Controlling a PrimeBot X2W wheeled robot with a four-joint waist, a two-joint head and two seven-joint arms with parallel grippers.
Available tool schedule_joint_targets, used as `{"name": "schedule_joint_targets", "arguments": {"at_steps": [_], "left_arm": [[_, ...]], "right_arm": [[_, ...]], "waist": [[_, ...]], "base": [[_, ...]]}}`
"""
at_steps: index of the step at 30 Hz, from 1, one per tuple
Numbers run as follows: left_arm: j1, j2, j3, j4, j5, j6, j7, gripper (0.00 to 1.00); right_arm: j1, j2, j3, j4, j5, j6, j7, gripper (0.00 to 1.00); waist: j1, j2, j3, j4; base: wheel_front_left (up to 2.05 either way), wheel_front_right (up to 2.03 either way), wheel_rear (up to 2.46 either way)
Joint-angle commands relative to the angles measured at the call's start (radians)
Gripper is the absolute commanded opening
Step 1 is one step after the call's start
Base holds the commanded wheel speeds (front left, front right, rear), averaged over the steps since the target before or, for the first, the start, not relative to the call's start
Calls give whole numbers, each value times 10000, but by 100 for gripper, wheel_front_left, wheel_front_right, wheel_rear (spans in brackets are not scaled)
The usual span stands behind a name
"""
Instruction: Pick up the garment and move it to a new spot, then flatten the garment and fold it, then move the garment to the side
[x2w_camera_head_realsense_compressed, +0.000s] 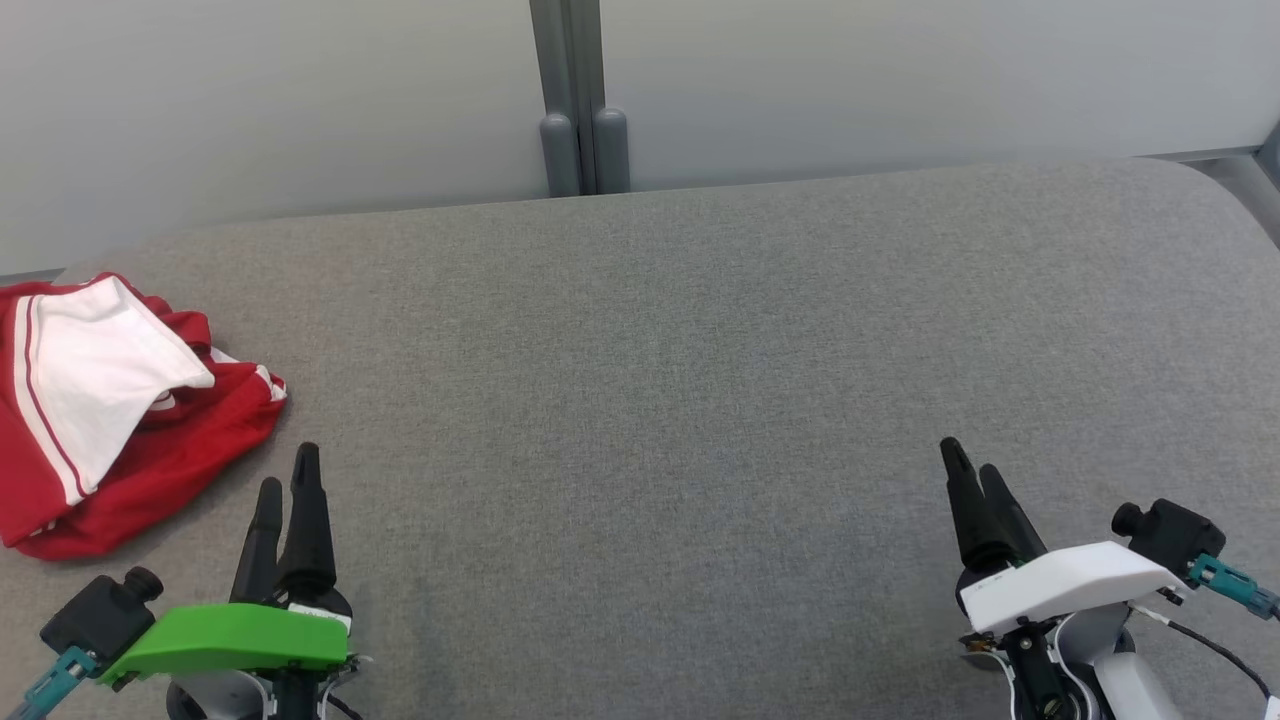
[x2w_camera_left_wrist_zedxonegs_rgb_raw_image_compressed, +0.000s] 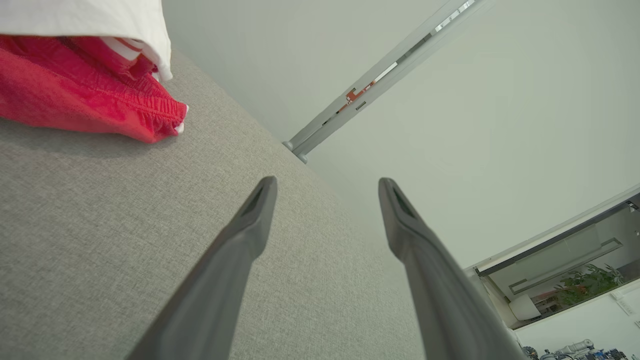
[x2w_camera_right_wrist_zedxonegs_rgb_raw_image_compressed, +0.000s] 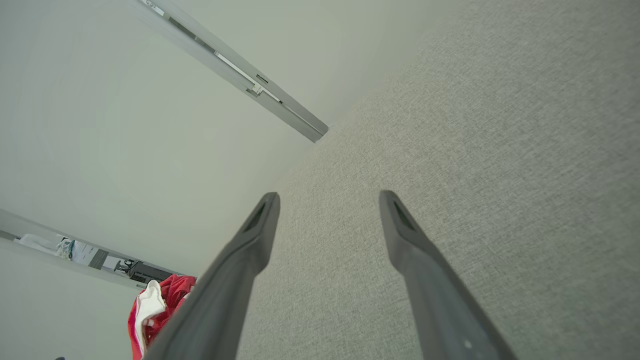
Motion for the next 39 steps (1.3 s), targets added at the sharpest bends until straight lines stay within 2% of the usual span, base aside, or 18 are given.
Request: {"name": "schedule_joint_targets", "arguments": {"at_steps": [1, 15, 39], "left_arm": [[-11, 79, -73, -232, 550, 32, -109, 100], [173, 94, -529, -713, 2733, 376, -550, 100], [522, 116, -779, -668, 5246, 155, -1191, 100]], "right_arm": [[-229, -52, 161, -227, -498, 2, -115, 100], [-168, -72, 718, -515, -2598, 3, -563, 100], [-78, -87, 1060, -325, -5144, 5, -1205, 100]], "waist": [[0, 0, 7, -2], [0, 0, -7, -15], [0, 0, -37, -61]], "base": [[0, 0, 0], [0, 0, 0], [0, 0, 0]]}}
